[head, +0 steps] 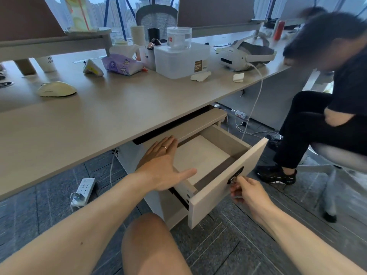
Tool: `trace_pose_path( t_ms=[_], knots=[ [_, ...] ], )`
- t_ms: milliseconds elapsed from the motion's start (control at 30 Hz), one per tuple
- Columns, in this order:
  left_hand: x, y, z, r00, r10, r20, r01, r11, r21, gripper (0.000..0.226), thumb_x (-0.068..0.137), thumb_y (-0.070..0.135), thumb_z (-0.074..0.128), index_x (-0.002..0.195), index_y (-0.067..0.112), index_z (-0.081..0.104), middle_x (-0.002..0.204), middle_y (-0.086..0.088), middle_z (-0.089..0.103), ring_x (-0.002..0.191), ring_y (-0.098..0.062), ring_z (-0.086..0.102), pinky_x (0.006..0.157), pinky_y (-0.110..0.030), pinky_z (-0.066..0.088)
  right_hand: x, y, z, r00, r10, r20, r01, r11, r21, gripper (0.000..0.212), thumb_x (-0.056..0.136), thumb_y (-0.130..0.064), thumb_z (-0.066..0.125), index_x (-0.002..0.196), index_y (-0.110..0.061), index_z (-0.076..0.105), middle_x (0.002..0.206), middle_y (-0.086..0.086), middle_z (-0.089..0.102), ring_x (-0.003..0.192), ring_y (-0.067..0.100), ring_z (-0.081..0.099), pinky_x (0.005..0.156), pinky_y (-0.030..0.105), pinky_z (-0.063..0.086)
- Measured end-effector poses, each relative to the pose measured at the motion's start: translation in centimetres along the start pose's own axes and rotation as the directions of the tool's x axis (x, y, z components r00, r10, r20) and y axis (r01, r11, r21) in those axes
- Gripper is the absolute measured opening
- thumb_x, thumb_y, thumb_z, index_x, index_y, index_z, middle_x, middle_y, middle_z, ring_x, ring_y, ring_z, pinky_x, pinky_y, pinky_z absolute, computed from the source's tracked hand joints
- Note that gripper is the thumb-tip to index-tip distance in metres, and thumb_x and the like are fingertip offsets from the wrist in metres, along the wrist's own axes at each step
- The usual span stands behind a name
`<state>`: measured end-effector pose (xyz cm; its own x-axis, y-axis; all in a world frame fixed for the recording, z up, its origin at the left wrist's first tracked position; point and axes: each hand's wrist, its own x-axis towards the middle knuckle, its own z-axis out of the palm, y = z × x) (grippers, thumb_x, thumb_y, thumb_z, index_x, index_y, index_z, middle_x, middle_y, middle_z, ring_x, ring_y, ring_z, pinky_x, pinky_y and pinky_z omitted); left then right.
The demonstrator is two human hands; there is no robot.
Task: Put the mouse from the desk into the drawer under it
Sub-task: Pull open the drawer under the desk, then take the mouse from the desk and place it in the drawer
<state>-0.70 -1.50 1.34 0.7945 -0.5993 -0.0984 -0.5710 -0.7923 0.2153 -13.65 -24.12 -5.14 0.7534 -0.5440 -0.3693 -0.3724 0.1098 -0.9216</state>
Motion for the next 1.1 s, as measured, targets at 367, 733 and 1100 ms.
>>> trace_pose_path(
  t_ms=[367,733,1100],
  knots=[
    [0.0,0.1,0.2,1.0,-0.018,0.012,0.018,1.0,0.013,0.134,0.066,0.096,0.045,0.16,0.021,-0.013,0.169,0.005,-0.018,0.154,-0.012,-0.015,0.124,-0.035,-0.007,-2.3,1.6,-3.2,0.999,0.016,-0.031,-0.015,1.0,0.022,0.025,0.098,-0.016,0.047,0.075,-0.01,0.056,0.07,0.011,0.061,0.063,0.025,0.056,0.064,0.037,0.045],
    [0.1,-0.1,0.4,1.0,-0.001,0.018,0.0,0.999,0.038,0.134,0.065,0.096,0.044,0.16,0.02,-0.014,0.169,0.004,-0.02,0.153,-0.012,-0.018,0.124,-0.037,-0.007,-2.3,1.8,-3.4,0.999,0.019,-0.036,-0.019,1.0,0.013,0.024,0.096,-0.015,0.049,0.074,-0.009,0.057,0.072,0.013,0.062,0.064,0.024,0.057,0.065,0.039,0.046],
    [-2.0,3.0,-8.9,0.976,0.204,0.071,-0.194,0.973,-0.126,0.111,0.077,0.084,0.055,0.162,0.025,0.014,0.169,0.002,0.018,0.152,-0.015,0.018,0.122,-0.034,0.017,-4.5,-7.7,-6.1,0.972,-0.234,0.014,0.166,0.646,-0.745,0.047,0.091,-0.066,0.043,0.101,-0.023,0.057,0.101,-0.002,0.067,0.084,0.015,0.062,0.075,0.039,0.053]
  ],
)
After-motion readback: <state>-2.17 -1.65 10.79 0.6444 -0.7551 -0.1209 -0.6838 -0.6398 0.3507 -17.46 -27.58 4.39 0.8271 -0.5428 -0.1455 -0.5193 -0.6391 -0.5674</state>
